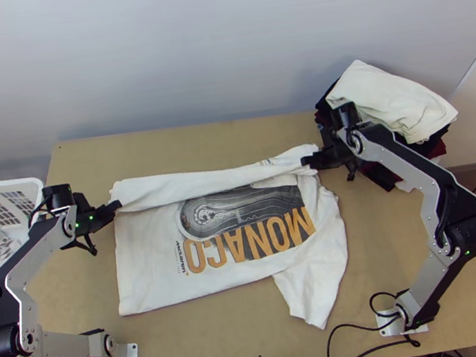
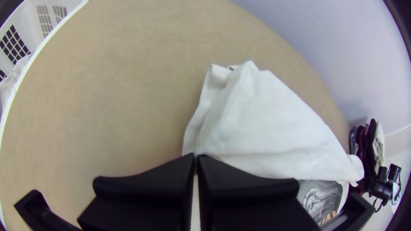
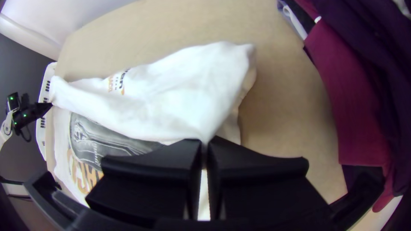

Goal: Fold the t-shirt

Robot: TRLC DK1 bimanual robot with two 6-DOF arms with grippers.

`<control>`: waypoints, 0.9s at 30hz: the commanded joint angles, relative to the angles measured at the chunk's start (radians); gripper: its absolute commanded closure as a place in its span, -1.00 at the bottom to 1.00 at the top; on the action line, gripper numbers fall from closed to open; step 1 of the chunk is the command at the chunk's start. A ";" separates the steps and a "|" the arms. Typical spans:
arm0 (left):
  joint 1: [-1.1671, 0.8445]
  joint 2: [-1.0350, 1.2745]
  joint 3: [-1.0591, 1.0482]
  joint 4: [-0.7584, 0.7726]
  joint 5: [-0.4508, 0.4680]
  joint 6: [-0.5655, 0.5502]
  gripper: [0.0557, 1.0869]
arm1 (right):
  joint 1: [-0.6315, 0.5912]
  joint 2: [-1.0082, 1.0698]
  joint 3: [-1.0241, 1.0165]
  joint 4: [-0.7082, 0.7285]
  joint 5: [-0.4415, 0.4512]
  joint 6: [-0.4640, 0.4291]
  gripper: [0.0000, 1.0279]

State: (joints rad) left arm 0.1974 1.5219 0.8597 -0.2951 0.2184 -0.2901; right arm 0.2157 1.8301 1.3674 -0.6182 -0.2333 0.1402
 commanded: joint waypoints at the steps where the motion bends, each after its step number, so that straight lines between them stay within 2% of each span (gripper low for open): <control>1: 0.011 -0.019 -0.054 0.013 0.001 0.019 0.92 | 0.004 -0.026 -0.076 0.043 0.031 -0.014 0.94; 11: 0.010 -0.039 -0.140 0.037 0.001 0.039 0.92 | 0.021 -0.065 -0.165 0.110 0.071 -0.007 0.90; 12: 0.010 -0.049 -0.146 0.045 0.001 0.049 0.90 | 0.021 -0.075 -0.171 0.110 0.075 -0.005 0.69; 14: 0.011 -0.095 -0.162 0.056 0.001 0.058 0.57 | 0.021 -0.107 -0.185 0.126 0.098 -0.001 0.21; 16: 0.013 -0.152 -0.180 0.051 0.001 0.066 0.25 | 0.022 -0.150 -0.200 0.129 0.106 0.010 -0.06; 19: 0.028 -0.247 -0.206 0.028 0.002 0.066 -0.06 | 0.021 -0.223 -0.232 0.129 0.109 0.032 -0.34; 23: 0.077 -0.336 -0.215 -0.016 0.047 0.078 -0.08 | 0.021 -0.367 -0.301 0.129 0.111 0.064 -0.70; 27: 0.134 -0.396 -0.203 -0.076 0.096 0.101 -0.08 | 0.027 -0.496 -0.335 0.081 0.111 0.098 -0.71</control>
State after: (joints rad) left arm 0.3031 1.1633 0.6704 -0.3359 0.2882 -0.2081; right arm 0.2356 1.4174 1.0702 -0.5117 -0.1268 0.1993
